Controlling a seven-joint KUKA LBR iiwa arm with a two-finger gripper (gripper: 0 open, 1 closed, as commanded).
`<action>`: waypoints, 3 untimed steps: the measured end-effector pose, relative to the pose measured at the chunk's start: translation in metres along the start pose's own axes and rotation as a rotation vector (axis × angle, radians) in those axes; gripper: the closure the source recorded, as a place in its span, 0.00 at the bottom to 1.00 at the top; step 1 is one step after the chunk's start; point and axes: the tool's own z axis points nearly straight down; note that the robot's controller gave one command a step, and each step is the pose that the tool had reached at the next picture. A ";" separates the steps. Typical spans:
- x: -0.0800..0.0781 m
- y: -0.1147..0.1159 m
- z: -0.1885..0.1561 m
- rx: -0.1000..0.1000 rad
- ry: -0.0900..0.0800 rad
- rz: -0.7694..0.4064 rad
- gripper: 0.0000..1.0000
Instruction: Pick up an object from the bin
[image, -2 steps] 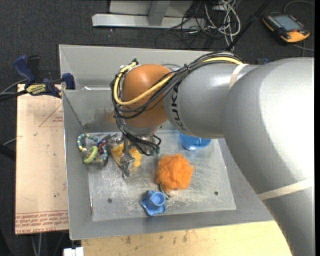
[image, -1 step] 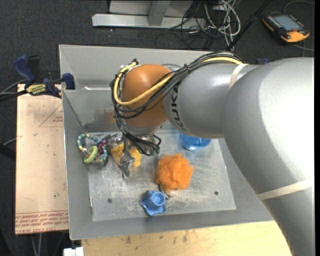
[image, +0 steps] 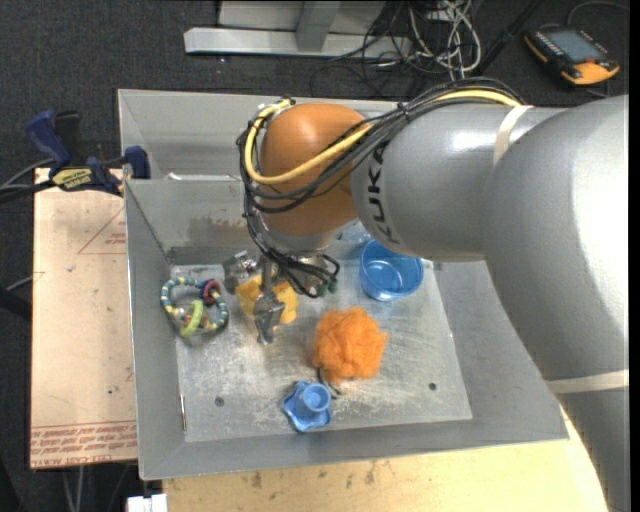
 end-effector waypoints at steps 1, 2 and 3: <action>-0.019 -0.004 -0.071 0.002 -0.008 0.025 1.00; -0.019 -0.004 -0.071 0.002 -0.008 0.025 1.00; -0.020 0.004 -0.103 0.002 -0.005 -0.033 1.00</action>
Offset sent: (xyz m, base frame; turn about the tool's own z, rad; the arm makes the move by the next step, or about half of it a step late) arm 0.0000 0.0000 0.0000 0.0000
